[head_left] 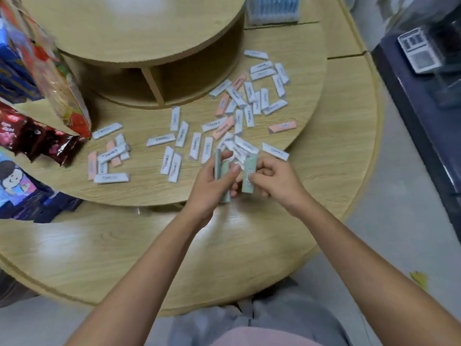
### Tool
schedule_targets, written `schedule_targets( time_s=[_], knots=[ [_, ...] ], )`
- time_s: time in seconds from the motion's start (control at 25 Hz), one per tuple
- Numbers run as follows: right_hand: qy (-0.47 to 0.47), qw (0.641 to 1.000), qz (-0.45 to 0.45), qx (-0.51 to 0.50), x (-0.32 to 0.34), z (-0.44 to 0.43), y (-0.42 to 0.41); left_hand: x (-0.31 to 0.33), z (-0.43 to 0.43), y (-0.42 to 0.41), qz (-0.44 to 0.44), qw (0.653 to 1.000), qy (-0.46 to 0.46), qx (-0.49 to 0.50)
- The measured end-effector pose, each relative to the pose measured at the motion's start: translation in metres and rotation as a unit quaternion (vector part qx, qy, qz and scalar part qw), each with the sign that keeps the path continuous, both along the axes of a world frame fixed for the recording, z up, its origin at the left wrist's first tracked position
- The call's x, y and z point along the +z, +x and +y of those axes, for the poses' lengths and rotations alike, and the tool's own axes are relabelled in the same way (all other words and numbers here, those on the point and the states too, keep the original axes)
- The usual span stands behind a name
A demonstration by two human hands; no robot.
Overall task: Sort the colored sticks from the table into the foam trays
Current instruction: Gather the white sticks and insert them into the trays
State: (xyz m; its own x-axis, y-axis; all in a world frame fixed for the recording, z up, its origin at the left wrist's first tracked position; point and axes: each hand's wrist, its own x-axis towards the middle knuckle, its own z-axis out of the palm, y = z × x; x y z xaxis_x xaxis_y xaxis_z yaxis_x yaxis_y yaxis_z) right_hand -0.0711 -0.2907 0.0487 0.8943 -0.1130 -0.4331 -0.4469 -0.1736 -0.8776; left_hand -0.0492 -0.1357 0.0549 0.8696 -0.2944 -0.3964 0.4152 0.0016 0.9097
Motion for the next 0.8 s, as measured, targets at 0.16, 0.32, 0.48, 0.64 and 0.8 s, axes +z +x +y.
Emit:
schedule_targets(
  time_s=[0.16, 0.32, 0.48, 0.64, 0.8],
  knots=[
    [0.041, 0.997, 0.015, -0.061, -0.007, -0.078, -0.072, -0.001, -0.079, -0.042, 0.033, 0.997, 0.023, -0.067],
    [0.022, 0.994, 0.038, -0.104, -0.011, -0.196, -0.129, -0.011, -0.203, -0.080, 0.077, 0.993, -0.009, -0.091],
    [-0.034, 0.991, 0.029, -0.126, -0.006, -0.311, -0.153, -0.017, -0.319, -0.105, 0.093, 0.984, -0.040, -0.148],
    [-0.044, 0.989, -0.011, -0.143, -0.003, -0.400, -0.138, -0.015, -0.394, -0.095, 0.081, 0.978, -0.024, -0.190],
    [-0.063, 0.989, -0.032, -0.127, -0.016, -0.475, -0.090, -0.026, -0.461, -0.050, 0.057, 0.987, 0.018, -0.149]
  ],
)
